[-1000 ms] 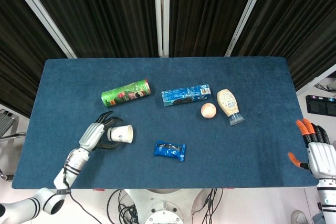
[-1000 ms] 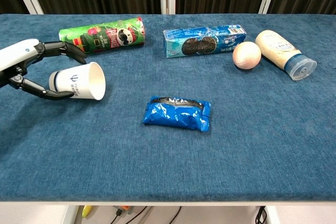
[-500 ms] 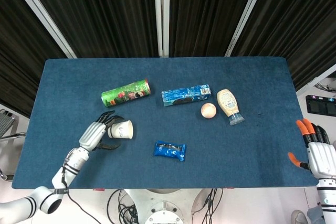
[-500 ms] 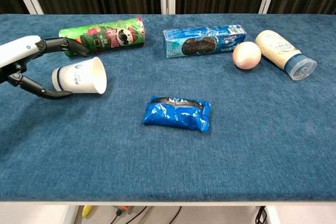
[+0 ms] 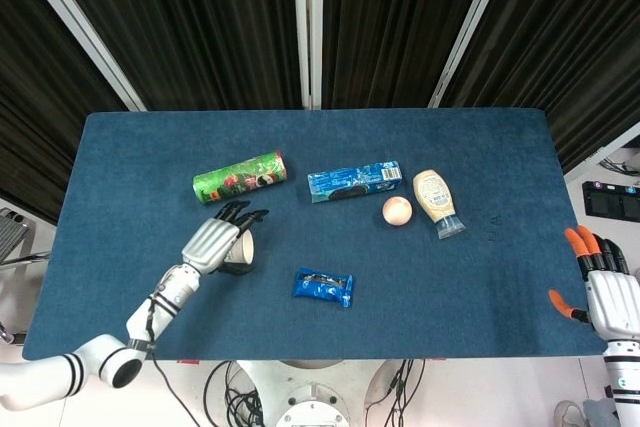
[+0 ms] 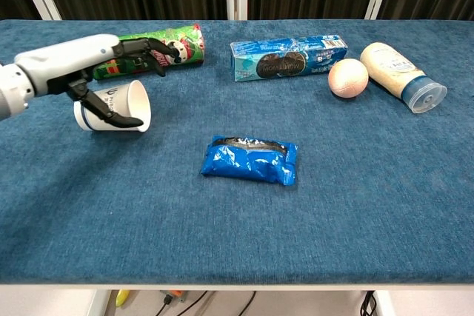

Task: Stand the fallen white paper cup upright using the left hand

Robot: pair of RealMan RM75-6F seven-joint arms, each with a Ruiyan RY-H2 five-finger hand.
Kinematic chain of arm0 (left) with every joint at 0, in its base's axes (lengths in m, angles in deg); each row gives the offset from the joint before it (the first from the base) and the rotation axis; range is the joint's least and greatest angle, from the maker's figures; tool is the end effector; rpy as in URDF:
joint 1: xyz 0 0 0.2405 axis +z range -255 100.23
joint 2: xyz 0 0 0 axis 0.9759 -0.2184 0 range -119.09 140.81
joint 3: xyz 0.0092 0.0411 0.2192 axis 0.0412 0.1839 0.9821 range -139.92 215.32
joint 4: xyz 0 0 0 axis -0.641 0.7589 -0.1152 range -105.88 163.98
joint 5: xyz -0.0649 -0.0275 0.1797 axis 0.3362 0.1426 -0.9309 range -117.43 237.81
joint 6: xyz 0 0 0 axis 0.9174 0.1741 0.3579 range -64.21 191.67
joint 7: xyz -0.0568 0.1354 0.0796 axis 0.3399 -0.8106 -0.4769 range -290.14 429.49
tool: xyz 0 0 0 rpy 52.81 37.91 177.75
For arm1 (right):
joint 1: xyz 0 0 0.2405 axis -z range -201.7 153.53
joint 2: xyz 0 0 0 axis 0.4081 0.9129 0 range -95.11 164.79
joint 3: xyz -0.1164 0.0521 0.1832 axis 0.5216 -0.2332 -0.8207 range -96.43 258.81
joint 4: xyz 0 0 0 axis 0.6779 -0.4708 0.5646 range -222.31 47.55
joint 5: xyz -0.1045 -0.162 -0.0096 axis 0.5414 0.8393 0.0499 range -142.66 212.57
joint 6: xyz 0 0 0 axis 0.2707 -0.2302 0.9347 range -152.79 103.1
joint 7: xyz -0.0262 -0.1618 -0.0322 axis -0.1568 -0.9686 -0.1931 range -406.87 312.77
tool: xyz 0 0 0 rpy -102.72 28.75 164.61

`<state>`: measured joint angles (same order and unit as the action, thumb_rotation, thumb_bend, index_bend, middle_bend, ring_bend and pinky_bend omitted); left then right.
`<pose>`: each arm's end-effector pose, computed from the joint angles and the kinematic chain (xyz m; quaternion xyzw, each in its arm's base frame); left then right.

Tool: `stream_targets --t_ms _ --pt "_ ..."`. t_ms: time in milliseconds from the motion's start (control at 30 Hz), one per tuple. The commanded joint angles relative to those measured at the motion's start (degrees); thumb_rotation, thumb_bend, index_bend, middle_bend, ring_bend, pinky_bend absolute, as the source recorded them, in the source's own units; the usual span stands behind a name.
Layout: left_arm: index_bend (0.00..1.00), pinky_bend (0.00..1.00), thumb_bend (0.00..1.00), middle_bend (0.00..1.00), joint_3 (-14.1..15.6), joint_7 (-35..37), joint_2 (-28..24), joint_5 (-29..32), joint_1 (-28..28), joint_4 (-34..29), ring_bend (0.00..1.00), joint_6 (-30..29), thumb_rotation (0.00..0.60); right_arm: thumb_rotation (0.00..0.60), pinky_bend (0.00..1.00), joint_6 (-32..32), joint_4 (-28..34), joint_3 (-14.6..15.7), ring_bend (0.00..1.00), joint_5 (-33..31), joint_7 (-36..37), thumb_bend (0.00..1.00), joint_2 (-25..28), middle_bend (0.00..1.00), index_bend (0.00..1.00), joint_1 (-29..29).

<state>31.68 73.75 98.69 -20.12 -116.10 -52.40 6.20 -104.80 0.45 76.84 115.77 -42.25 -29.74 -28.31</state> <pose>-0.1282 0.3170 -0.0082 -0.7277 -0.4196 -0.4372 0.3214 -0.3081 -0.2019 0.1633 0.5654 -0.4333 0.3598 0.6026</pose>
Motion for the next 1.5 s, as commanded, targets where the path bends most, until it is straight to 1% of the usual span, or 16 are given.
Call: stream_targets --t_ms 33,267,467,700,867,1100,1267,1400,1500 --pt "0.12 0.00 0.19 0.23 -1.4 -7.6 -0.3 4.3 -1.5 -3.0 0.00 2.6 0.600 0.600 0.00 0.2 -0.3 0.0 0.00 -0.2 0.2 0.19 0.0 0.00 0.00 0.0" --pt "0.14 0.00 0.19 0.26 -1.8 -22.2 -2.2 12.8 -2.6 -8.4 0.00 4.0 0.600 0.600 0.00 0.9 -0.8 0.0 0.00 -0.4 0.7 0.20 -0.1 0.00 0.00 -0.2" --pt "0.14 0.00 0.19 0.26 -1.3 -31.4 -2.1 17.6 -3.5 -10.1 0.00 2.7 0.600 0.600 0.00 0.9 -1.1 0.1 0.00 -0.5 1.0 0.20 -0.3 0.00 0.00 -0.2" --pt "0.15 0.00 0.19 0.25 -1.1 -37.8 -1.9 22.5 -4.4 -11.9 0.00 1.3 0.600 0.600 0.00 1.2 -1.2 0.1 0.00 -0.5 1.0 0.20 -0.2 0.00 0.00 -0.2" --pt "0.16 0.00 0.19 0.27 -1.0 -40.6 -1.9 25.6 -5.1 -13.0 0.00 0.9 0.600 0.600 0.00 1.7 -1.4 0.2 0.00 -0.8 1.0 0.20 -0.4 0.00 0.00 -0.3" --pt "0.19 0.00 0.19 0.35 -0.7 -42.1 -0.9 25.8 -5.7 -12.1 0.00 -0.7 0.600 0.600 0.00 2.1 -1.8 0.3 0.00 -1.0 1.2 0.20 -0.4 0.00 0.00 -0.4" --pt "0.19 0.00 0.19 0.38 -0.6 -43.1 -0.6 26.3 -6.1 -11.9 0.00 -1.2 0.600 0.600 0.00 2.8 -2.0 0.4 0.00 -1.3 1.3 0.20 -0.4 0.00 0.00 -0.6" --pt "0.20 0.00 0.19 0.40 -1.0 -41.7 -0.8 26.0 -6.1 -12.5 0.00 -1.5 0.600 0.600 0.00 3.1 -2.1 0.3 0.00 -1.3 1.4 0.20 -0.4 0.00 0.00 -0.7" --pt "0.20 0.00 0.19 0.40 -2.5 -37.0 -1.1 24.4 -5.6 -13.6 0.00 -1.8 0.600 0.600 0.00 3.1 -2.2 0.3 0.00 -1.3 1.4 0.20 -0.4 0.00 0.00 -0.8"
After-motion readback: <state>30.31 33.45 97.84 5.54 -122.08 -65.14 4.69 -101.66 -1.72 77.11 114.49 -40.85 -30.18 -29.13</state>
